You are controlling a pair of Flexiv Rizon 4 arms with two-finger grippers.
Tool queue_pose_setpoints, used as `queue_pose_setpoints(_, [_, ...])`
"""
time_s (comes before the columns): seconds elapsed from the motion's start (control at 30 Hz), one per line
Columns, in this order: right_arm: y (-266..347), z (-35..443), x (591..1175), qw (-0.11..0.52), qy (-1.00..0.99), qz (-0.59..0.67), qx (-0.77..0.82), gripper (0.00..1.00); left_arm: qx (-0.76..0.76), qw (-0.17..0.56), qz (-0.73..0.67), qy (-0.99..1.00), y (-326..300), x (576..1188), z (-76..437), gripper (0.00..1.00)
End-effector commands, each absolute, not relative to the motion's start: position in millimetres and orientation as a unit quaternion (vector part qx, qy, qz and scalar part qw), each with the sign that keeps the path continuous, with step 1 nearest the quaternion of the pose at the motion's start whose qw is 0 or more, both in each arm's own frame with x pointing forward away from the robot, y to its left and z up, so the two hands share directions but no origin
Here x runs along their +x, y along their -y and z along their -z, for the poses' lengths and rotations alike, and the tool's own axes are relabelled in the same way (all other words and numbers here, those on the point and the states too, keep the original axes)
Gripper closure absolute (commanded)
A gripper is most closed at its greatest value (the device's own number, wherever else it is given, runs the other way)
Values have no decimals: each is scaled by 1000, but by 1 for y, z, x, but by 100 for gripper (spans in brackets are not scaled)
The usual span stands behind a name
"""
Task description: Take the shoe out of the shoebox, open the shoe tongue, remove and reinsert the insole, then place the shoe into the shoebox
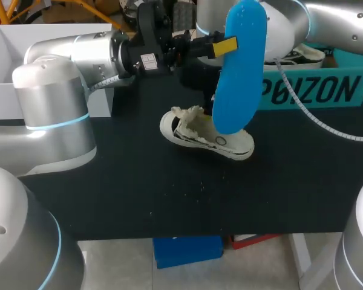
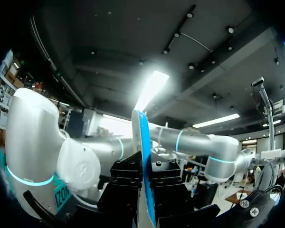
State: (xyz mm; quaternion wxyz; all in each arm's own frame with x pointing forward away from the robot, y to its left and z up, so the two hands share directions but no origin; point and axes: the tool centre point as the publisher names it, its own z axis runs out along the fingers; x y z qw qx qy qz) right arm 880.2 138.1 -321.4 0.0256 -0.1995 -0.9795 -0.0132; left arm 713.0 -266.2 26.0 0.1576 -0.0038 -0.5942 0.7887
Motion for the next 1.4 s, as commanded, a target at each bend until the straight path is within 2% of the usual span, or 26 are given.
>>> queue_pose_setpoints(0.03, [-129,316,879,16,898,40,-438,100,-5,157,-789,594,267,713,-25,100])
queue_pose_setpoints(0.27, [-130,320,881,-4,818,36,-573,100,-5,157,-789,594,267,713,-25,100])
queue_pose_setpoints(0.6, [-150,316,891,-17,737,34,-675,100,-5,157,-789,594,267,713,-25,100])
queue_pose_setpoints(1.4, [-172,370,901,-23,734,35,-678,100,-5,157,-789,594,267,713,-25,100])
